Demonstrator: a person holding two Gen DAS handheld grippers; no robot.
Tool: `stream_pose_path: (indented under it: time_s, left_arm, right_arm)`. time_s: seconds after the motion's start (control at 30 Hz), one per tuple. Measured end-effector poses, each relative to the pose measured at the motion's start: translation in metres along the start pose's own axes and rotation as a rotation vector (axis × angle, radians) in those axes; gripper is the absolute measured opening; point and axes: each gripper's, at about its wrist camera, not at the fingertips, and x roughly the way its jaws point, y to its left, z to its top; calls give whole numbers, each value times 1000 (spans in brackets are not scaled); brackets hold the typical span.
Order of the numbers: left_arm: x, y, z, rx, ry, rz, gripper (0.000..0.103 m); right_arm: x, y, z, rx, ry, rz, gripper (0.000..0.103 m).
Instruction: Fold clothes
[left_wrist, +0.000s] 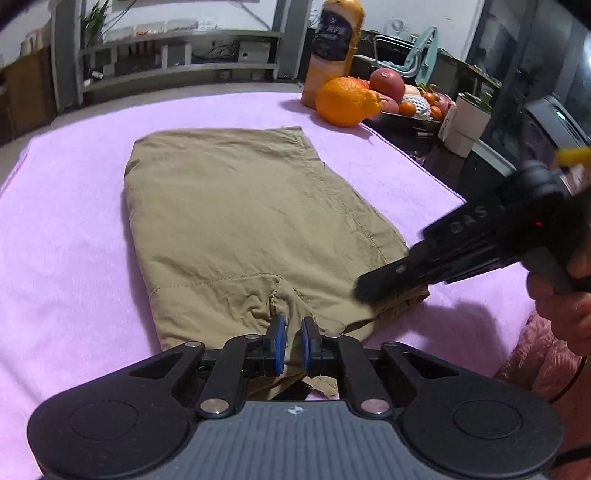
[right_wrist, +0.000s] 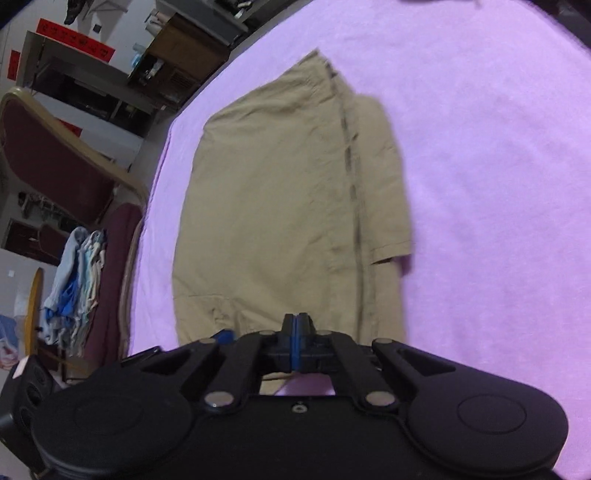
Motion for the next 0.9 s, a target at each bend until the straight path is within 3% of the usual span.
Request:
stream_pose_path:
  time_s: [0.1, 0.13, 0.2, 0.33, 0.43, 0.5, 0.57, 0.7, 0.83, 0.9]
  left_arm:
    - [-9, 0, 3, -6, 11, 6, 9]
    - [-17, 1, 6, -18, 1, -1, 8]
    - [-38, 6, 15, -63, -46, -24, 9]
    - [-78, 20, 46, -148, -152, -24, 15]
    - [-94, 31, 67, -179, -203, 10, 32]
    - [-92, 39, 78, -194, -204, 27, 43]
    - [-76, 48, 83, -213, -172, 64, 45]
    - [-37, 72, 78, -293, -80, 113, 46]
    - [-15, 96, 62, -410, -26, 88, 47]
    - [-7, 105, 59, -455, -16, 75, 49]
  right_arm:
    - [-31, -7, 1, 43, -94, -38, 0]
    - [-41, -9, 2, 58, -125, -51, 6]
    - [-61, -13, 3, 82, -187, -71, 7]
    - [-106, 25, 16, -26, -275, -7, 15]
    - [-131, 62, 35, -164, -343, -11, 22]
    - [-140, 82, 47, -244, -381, -21, 30]
    - [-130, 88, 60, -300, -399, -49, 37]
    - [-80, 57, 81, -265, -361, -85, 41]
    - [-29, -7, 83, -72, -228, -78, 43]
    - [-21, -19, 87, -25, -184, -56, 47]
